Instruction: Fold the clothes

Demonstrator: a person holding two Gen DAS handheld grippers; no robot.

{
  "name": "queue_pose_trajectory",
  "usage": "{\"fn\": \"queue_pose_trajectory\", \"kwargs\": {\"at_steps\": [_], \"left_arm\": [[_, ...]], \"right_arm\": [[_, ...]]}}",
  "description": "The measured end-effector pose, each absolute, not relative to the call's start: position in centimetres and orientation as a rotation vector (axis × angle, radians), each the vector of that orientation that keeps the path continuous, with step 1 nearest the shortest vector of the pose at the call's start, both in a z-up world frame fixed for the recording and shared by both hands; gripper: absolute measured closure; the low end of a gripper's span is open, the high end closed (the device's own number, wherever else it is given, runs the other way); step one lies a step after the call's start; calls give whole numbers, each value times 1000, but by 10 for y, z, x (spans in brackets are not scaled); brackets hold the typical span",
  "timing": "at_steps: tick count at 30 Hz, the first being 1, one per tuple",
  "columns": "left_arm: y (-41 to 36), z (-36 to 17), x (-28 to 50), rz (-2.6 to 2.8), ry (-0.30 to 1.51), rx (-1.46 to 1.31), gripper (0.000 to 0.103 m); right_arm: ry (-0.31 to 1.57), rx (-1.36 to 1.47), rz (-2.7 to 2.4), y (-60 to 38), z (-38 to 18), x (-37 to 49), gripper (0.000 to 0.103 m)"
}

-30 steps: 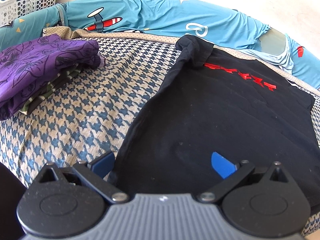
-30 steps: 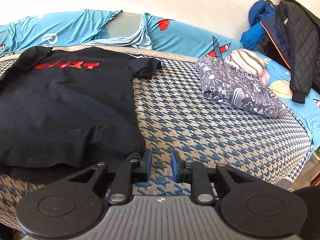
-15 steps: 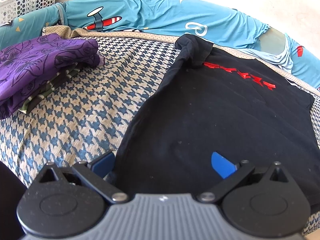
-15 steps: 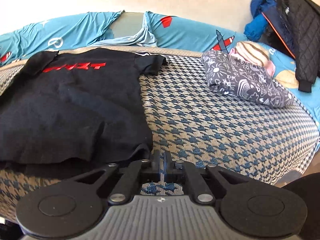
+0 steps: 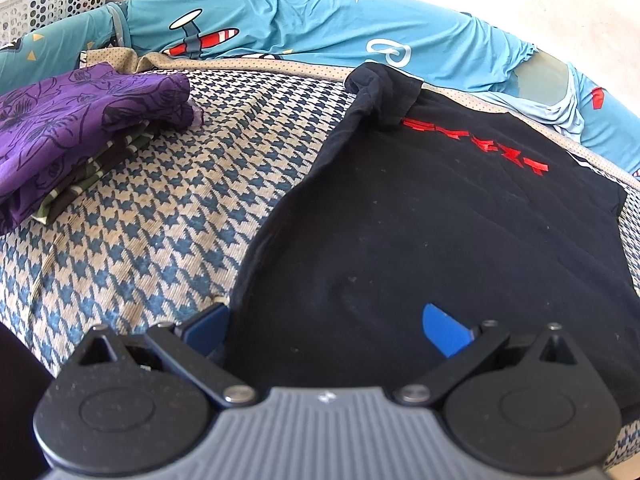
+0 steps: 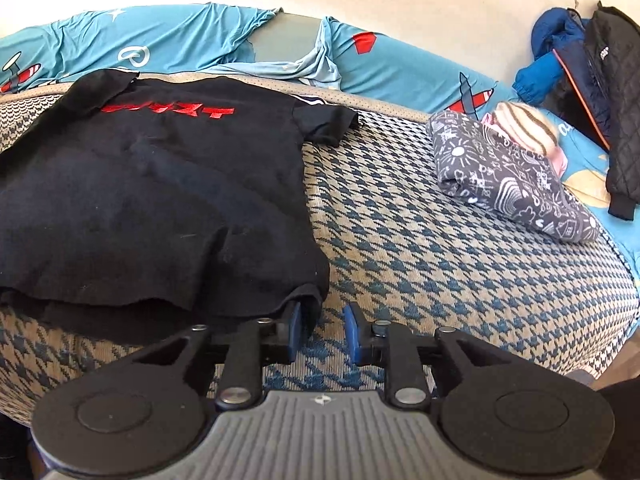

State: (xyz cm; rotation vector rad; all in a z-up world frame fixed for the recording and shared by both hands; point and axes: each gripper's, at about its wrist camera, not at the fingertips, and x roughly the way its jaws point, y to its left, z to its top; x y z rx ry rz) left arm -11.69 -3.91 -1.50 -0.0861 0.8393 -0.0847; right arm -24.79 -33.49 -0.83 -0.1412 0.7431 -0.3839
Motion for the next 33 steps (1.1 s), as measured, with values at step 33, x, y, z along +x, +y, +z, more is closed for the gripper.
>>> {"fn": "queue_pose_trajectory", "kwargs": {"at_steps": [33], "left_arm": [[-20,-15,-114,49,856,-65,0]], "right_arm": [[670,-183,-142,-288,11,-277,92]]}}
